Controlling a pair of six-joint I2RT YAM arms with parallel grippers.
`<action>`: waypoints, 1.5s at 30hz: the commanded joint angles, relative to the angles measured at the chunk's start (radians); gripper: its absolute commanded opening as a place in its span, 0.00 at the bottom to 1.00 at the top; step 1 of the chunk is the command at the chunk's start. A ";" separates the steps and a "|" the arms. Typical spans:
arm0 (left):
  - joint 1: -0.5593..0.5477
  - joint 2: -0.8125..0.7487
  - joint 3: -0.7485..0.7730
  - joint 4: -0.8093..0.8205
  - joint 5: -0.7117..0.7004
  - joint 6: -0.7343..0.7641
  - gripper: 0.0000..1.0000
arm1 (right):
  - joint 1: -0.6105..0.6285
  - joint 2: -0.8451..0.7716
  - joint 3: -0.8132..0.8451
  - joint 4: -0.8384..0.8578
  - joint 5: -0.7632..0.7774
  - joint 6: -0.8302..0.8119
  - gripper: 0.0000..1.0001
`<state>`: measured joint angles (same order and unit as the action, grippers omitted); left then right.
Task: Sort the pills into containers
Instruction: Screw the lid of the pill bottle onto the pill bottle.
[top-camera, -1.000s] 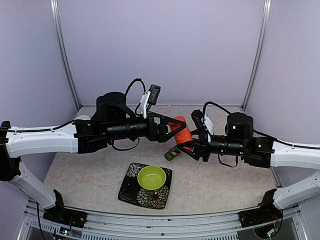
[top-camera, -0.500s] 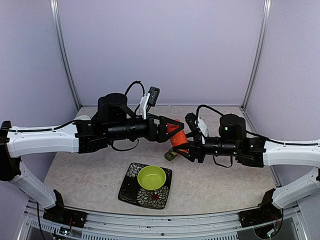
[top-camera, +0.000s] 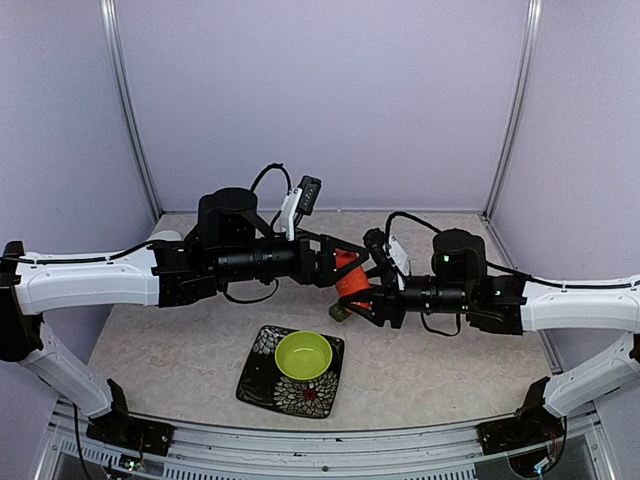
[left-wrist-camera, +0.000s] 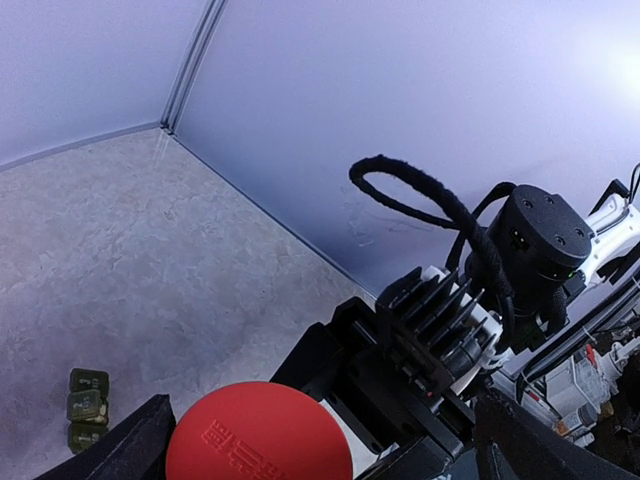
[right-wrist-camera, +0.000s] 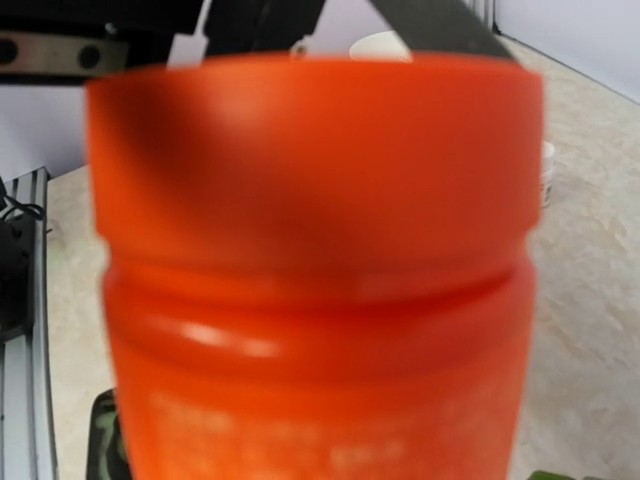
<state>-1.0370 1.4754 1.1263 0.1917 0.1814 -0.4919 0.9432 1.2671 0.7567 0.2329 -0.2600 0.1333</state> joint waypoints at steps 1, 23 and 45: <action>-0.024 -0.016 0.020 0.037 0.088 0.004 0.99 | 0.017 -0.037 0.009 -0.047 0.043 -0.025 0.09; 0.059 0.024 0.029 -0.038 0.172 -0.080 0.70 | 0.017 -0.101 0.014 -0.108 0.120 -0.095 0.10; 0.066 0.041 0.055 -0.086 0.131 -0.084 0.77 | 0.016 -0.082 0.023 -0.127 0.137 -0.095 0.09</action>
<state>-0.9741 1.5196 1.1530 0.0853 0.3168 -0.5800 0.9546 1.1889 0.7563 0.1013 -0.1261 0.0422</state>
